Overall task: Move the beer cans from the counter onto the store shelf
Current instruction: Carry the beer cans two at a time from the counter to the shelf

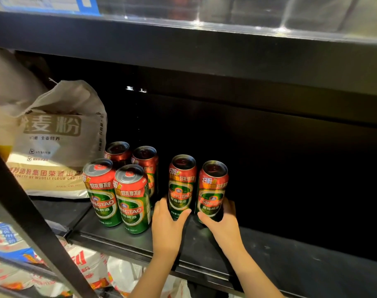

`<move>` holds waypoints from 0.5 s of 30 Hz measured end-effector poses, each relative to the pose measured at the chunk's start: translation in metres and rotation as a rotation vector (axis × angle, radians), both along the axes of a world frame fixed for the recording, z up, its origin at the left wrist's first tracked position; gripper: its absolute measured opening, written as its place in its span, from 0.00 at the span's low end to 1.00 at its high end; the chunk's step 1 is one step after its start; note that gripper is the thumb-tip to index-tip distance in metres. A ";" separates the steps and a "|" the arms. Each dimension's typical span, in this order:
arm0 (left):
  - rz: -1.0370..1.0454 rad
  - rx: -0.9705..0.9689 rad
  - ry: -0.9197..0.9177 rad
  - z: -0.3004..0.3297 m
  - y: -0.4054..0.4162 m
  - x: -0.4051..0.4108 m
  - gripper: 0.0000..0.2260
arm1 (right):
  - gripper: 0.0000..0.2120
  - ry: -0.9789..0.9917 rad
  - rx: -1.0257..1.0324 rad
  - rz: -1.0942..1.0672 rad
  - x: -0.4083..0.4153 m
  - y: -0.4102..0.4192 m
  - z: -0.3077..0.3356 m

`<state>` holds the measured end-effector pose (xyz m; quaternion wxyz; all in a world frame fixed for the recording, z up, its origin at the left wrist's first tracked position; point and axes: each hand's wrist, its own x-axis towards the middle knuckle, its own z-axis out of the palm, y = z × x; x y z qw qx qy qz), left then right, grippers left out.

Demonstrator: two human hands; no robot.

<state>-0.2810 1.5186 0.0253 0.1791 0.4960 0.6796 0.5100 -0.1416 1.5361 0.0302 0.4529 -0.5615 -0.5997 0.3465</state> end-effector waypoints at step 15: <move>0.079 -0.024 -0.031 -0.006 -0.004 0.004 0.23 | 0.31 -0.042 0.001 0.022 -0.001 -0.001 -0.001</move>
